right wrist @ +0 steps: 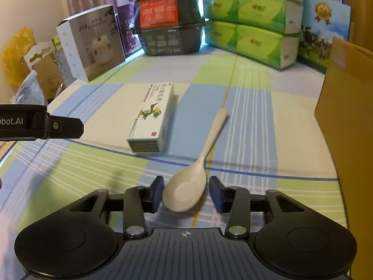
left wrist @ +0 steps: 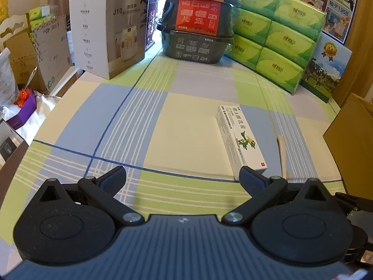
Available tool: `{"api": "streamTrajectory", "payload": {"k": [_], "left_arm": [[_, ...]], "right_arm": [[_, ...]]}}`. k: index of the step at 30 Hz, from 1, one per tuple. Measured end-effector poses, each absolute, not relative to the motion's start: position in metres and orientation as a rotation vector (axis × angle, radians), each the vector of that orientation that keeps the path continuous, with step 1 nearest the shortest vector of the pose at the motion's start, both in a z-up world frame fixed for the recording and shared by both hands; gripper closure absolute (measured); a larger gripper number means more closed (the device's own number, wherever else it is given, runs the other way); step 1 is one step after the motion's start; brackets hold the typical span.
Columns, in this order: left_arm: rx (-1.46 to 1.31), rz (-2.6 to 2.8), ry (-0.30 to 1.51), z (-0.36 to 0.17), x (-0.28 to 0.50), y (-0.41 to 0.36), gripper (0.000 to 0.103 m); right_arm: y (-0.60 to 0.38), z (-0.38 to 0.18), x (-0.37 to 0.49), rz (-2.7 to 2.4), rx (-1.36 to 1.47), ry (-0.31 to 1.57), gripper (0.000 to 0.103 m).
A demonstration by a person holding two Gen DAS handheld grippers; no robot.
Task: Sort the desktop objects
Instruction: 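Grasp the white spoon with the right tool while the left tool grasps the white medicine box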
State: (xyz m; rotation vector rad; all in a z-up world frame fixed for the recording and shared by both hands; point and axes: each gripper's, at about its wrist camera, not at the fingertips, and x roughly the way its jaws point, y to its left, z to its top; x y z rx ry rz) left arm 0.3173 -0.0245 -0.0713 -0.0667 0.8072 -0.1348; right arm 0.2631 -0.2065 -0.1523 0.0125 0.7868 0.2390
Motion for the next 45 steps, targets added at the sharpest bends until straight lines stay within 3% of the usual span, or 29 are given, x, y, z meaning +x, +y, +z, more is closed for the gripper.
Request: {"api": "streamTrajectory", "payload": {"k": [4,28,31,34,39,42,45], "left_arm": [[-0.053,-0.141,0.807,-0.072,0.316,-0.028,0.002],[0.008,-0.256,0.771,-0.095,0.332,-0.085,0.003],[0.031,-0.261,0.761,-0.102,0.339,-0.095,0.014],[0.024,-0.261,0.757,-0.107,0.345,-0.102,0.015],[0.039,-0.247,0.753,-0.112,0.353,-0.108,0.027],[0.053,-0.236,0.756,-0.116,0.355,-0.109,0.037],[0.065,-0.231,0.768,-0.118,0.356,-0.109,0.055]], "right_arm": [[-0.209,-0.152,0.266,0.229,0.031,0.787,0.072],[-0.249,-0.152,0.279,0.153,0.005,0.734,0.073],[-0.251,-0.152,0.278,0.168,-0.007,0.72,0.073],[-0.249,-0.152,0.277,0.172,-0.026,0.716,0.072],[-0.251,-0.152,0.276,0.163,-0.022,0.724,0.066],[-0.252,-0.153,0.277,0.164,-0.004,0.736,0.062],[-0.254,-0.152,0.278,0.163,0.019,0.739,0.062]]}}
